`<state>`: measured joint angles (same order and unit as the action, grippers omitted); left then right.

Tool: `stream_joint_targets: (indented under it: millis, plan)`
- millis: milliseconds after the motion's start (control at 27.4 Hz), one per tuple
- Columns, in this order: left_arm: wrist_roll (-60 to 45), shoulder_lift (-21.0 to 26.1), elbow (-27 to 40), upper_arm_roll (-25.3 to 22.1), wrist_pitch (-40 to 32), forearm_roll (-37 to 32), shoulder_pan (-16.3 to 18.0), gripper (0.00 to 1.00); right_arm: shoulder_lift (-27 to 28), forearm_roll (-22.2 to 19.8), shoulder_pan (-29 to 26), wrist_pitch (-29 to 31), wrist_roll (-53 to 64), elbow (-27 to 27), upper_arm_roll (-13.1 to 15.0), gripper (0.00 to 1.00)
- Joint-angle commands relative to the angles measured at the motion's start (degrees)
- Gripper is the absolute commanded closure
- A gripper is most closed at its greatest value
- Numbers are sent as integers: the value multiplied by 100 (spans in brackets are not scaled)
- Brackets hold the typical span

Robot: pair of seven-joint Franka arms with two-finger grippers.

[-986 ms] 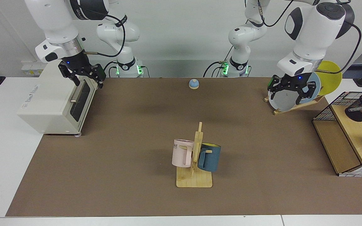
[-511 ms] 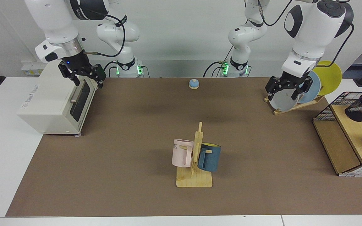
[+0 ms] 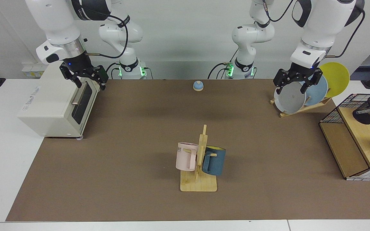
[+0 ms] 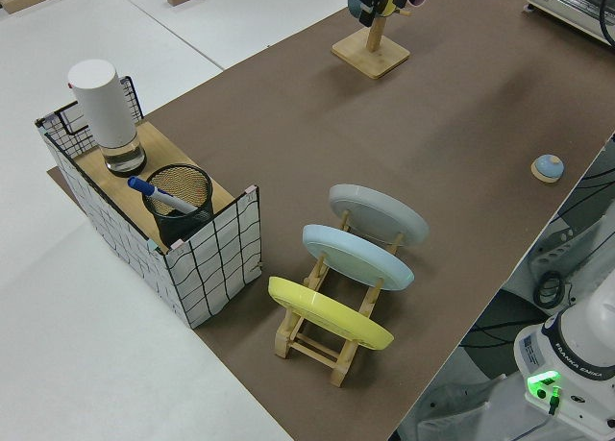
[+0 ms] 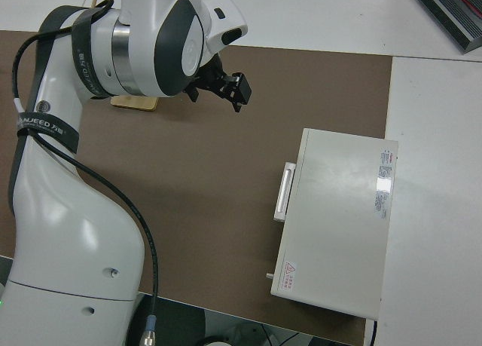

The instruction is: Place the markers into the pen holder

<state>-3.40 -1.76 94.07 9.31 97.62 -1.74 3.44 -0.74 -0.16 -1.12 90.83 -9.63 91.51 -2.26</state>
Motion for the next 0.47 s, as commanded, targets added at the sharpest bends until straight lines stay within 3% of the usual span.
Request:
stream_joint_targets:
  millis: [0,438]
  plan:
    - [33,-88,-2,-376,-120,95,-396,0,-49,-36,-55,-83,128,16,-29,0]
    - [68,-114,33,-579,-94,104,-625,0,-49,-36,-55,-83,128,16,-29,0]
